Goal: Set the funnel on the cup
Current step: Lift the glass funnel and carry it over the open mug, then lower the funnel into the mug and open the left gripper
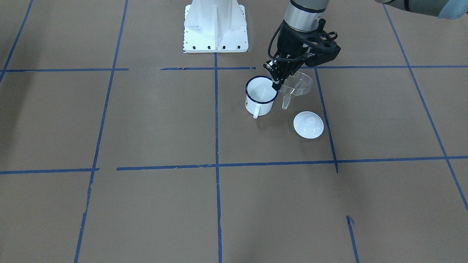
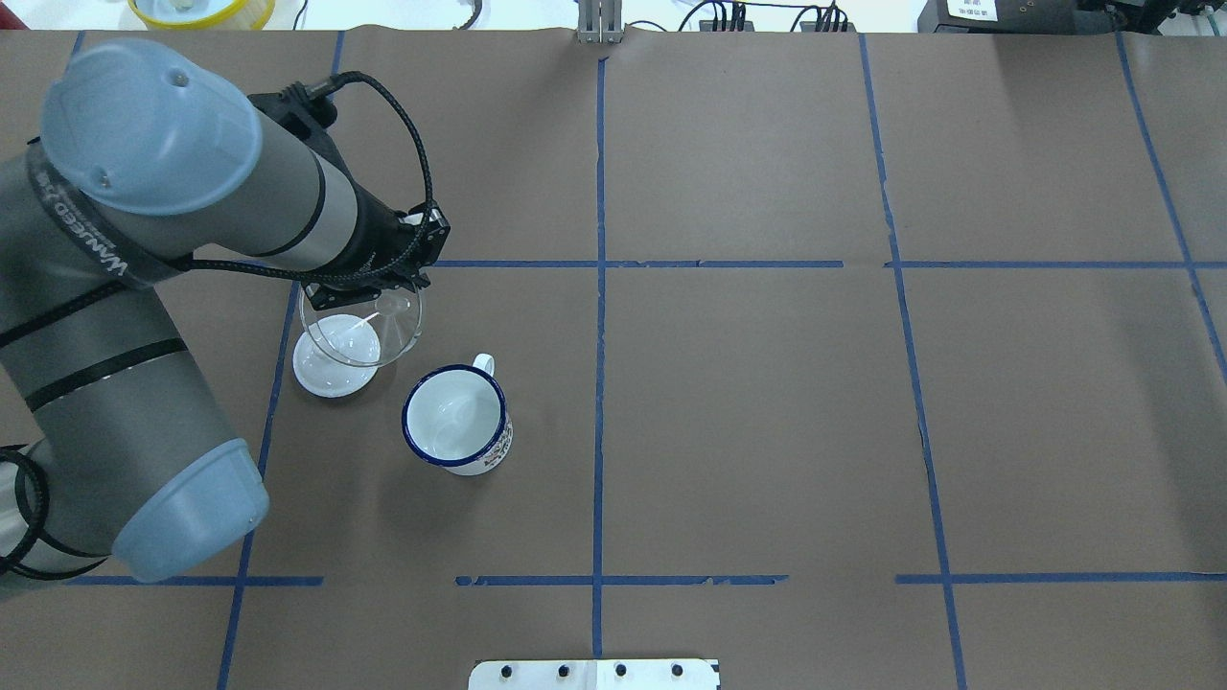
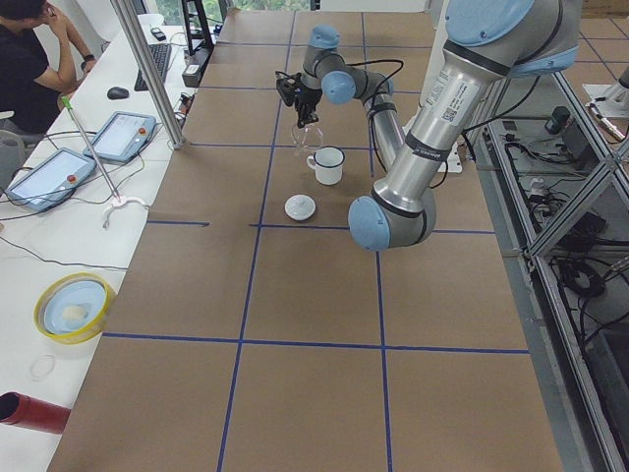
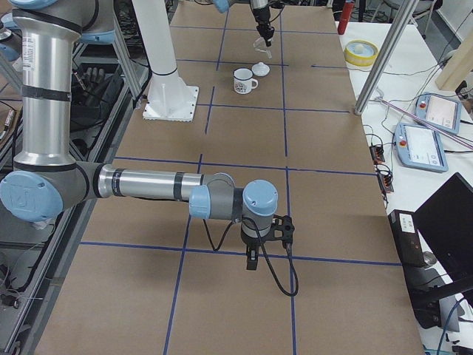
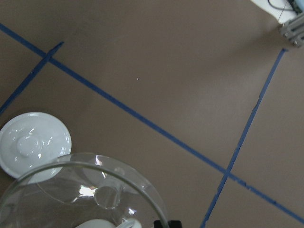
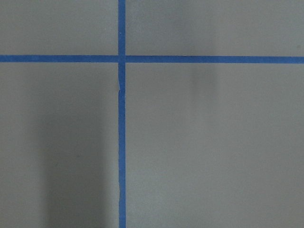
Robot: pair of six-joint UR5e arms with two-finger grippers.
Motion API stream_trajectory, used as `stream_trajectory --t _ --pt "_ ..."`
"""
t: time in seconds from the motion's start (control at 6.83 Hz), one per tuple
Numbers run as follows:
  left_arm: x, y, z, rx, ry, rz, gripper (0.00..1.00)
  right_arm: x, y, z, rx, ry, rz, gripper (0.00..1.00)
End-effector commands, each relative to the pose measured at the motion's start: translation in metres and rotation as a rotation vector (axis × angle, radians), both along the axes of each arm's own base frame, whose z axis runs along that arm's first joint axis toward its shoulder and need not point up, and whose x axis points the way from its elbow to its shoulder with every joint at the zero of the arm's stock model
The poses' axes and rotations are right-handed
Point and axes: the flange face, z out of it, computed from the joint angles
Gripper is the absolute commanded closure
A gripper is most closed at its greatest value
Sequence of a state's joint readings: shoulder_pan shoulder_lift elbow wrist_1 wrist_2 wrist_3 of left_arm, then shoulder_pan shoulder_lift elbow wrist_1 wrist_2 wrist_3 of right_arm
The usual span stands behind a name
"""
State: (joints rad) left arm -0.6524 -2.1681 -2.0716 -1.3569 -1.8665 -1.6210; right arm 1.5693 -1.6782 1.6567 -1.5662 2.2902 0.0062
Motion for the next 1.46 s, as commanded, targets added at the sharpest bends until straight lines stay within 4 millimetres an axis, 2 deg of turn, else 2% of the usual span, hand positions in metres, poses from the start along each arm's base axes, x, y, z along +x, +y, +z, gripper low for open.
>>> stream_trajectory --t 0.0,0.15,0.29,0.44,0.73,0.88,1.02,1.17,1.32 --pt "0.026 0.027 -0.008 0.041 -0.060 0.127 1.00 0.000 0.000 0.000 0.000 0.000 0.000 0.00" --pt "0.043 0.040 -0.007 0.043 -0.065 0.160 1.00 0.000 0.000 0.000 0.000 0.000 0.000 0.00" --pt "0.068 0.048 -0.011 0.041 -0.075 0.194 1.00 0.000 0.000 0.000 0.000 0.000 0.000 0.00" --pt "0.077 0.052 -0.009 0.036 -0.082 0.208 1.00 0.000 0.000 0.000 0.000 0.000 0.000 0.00" --pt "0.110 0.044 -0.007 0.044 -0.124 0.247 1.00 0.000 0.000 0.000 0.000 0.000 0.000 0.00" --pt "0.115 0.041 -0.003 0.054 -0.136 0.262 1.00 0.000 0.000 0.000 0.000 0.000 0.000 0.00" --pt "0.120 0.038 0.001 0.051 -0.144 0.265 0.85 0.000 0.000 0.000 0.000 0.000 0.000 0.00" --pt "0.121 0.037 0.002 0.054 -0.141 0.264 0.01 0.000 0.000 0.000 0.000 0.000 0.000 0.00" --pt "0.120 0.036 0.005 0.059 -0.151 0.254 0.00 0.000 0.000 0.000 0.000 0.000 0.000 0.00"
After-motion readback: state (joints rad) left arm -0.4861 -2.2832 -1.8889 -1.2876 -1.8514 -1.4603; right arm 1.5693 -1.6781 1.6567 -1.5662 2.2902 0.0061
